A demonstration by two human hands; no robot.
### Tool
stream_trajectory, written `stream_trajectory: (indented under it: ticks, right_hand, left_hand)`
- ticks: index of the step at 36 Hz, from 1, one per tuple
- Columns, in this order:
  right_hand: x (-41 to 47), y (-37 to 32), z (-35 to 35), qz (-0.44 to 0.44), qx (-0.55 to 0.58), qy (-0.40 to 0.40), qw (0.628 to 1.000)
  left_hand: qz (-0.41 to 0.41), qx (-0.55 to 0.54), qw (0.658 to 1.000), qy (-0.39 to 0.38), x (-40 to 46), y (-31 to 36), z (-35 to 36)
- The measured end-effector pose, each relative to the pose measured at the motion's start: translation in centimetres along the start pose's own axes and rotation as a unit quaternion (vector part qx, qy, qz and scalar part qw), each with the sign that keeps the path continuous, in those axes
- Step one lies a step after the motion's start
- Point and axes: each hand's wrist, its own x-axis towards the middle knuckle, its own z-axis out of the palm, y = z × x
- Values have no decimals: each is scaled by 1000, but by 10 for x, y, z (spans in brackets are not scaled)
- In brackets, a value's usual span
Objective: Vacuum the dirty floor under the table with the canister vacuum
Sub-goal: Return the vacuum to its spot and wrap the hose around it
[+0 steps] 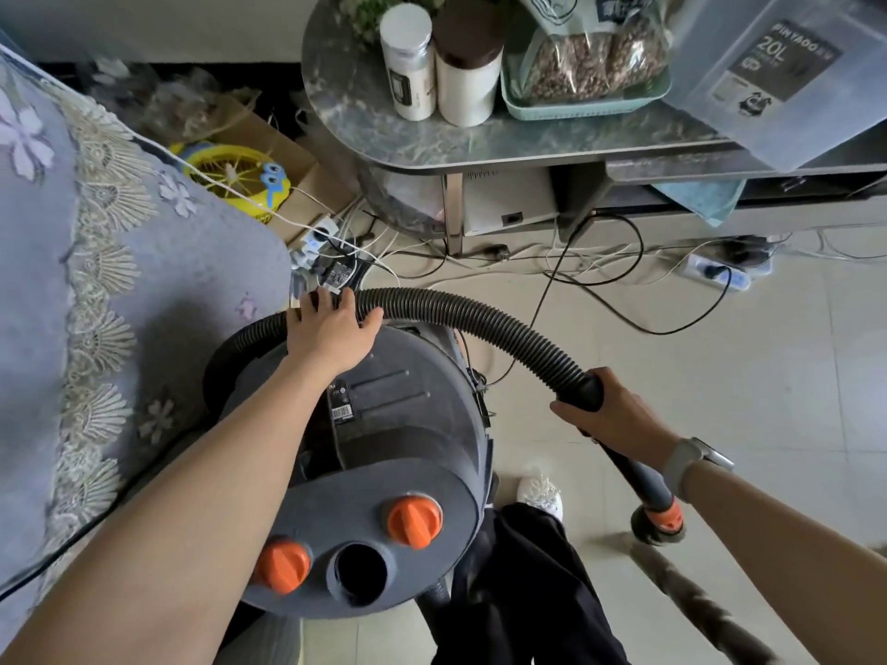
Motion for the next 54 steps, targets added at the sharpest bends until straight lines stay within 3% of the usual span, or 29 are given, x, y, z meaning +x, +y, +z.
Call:
stream_trajectory:
  ticks: [6, 12, 20, 31, 38, 43, 49, 54]
  right_hand:
    - [-27, 5, 20, -2, 52, 6, 999]
    - [-35, 19, 13, 17, 42, 96, 994]
    - [-62, 91, -53, 112, 84, 228, 963]
    - [-63, 86, -20, 88, 109, 219, 966]
    - [-48, 94, 4, 130, 124, 223, 958]
    - [-38, 88, 16, 154, 134, 222, 953]
    - [-29, 65, 30, 185, 187, 220, 939]
    - [-23, 46, 39, 203, 213, 231, 927]
  left_hand:
    - [12, -75, 989, 124, -70, 15, 14]
    - [29, -9, 991, 134, -134, 29, 54]
    - [-1, 7, 994, 109, -130, 31, 55]
    - [-4, 88, 989, 117, -91, 36, 38]
    - [-12, 44, 992, 115, -35, 36, 12]
    - [-36, 0, 998, 58, -7, 26, -2]
    - [39, -12, 996, 83, -18, 12, -3]
    - [76, 35, 995, 60, -29, 3, 7]
